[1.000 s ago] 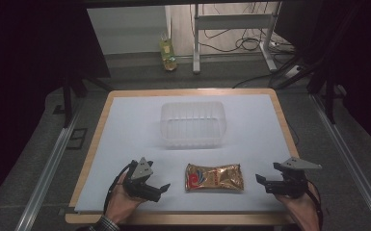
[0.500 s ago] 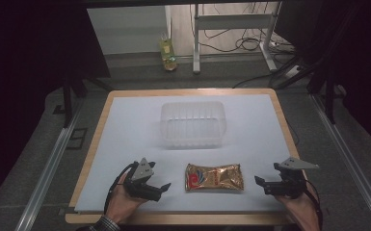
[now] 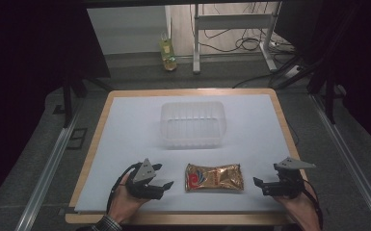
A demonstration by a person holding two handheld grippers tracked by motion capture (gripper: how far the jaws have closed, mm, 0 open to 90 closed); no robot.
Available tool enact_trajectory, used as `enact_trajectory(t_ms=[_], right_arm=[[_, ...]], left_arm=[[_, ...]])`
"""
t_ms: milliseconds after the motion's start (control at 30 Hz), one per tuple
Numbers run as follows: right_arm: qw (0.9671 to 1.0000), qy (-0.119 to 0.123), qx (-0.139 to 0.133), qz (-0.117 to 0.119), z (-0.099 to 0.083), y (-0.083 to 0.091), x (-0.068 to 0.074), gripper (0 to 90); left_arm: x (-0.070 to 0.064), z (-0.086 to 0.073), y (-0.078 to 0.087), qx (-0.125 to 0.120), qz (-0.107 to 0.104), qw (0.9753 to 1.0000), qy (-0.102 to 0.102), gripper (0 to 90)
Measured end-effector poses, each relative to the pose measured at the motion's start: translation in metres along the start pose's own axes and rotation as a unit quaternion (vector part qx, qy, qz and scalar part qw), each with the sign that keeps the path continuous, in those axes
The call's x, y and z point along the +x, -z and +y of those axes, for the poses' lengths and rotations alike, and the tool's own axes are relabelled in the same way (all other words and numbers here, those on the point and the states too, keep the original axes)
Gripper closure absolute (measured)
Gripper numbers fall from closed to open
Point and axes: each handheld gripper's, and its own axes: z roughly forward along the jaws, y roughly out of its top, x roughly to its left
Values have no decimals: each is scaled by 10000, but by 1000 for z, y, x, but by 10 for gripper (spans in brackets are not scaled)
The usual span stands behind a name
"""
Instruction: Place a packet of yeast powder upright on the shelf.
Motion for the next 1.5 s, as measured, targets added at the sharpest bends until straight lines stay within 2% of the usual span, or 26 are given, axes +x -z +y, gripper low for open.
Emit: enact_trajectory(t_ms=[33, 67, 200, 400, 633, 767, 1033, 1167, 1367, 1500], right_arm=[[10000, 0, 0, 0, 0, 0, 0, 26], [10000, 25, -14, -22, 0, 0, 1, 24], [9999, 106, 5, -78, 1, 1, 2, 14], [9997, 172, 99, -153, 0, -1, 3, 13], [9997, 170, 93, -171, 1, 0, 4, 27], [9993, 230, 176, -247, 1, 0, 3, 41], [9993, 240, 174, -212, 2, 0, 2, 77], [9994, 239, 188, -191, 1, -1, 2, 96], [9993, 259, 189, -175, 2, -1, 3, 110], [9993, 277, 195, -166, 2, -2, 3, 126]], left_arm=[[0, 1, 0, -17, -28, 10000, -13, 281], [-1, 2, -1, -36, -85, 10000, -27, 319], [-4, 3, -4, -15, -125, 9999, -68, 377], [-6, 6, -6, -114, -286, 9995, -23, 497], [-10, 13, -16, -70, -297, 9995, -72, 666], [-13, 17, -23, -37, -278, 9995, -158, 743], [-18, 24, -36, -1, -314, 9992, -256, 883], [-19, 27, -42, -26, -294, 9992, -269, 895], [-19, 33, -55, -63, -396, 9989, -246, 895], [-22, 36, -70, -39, -387, 9987, -331, 895]])
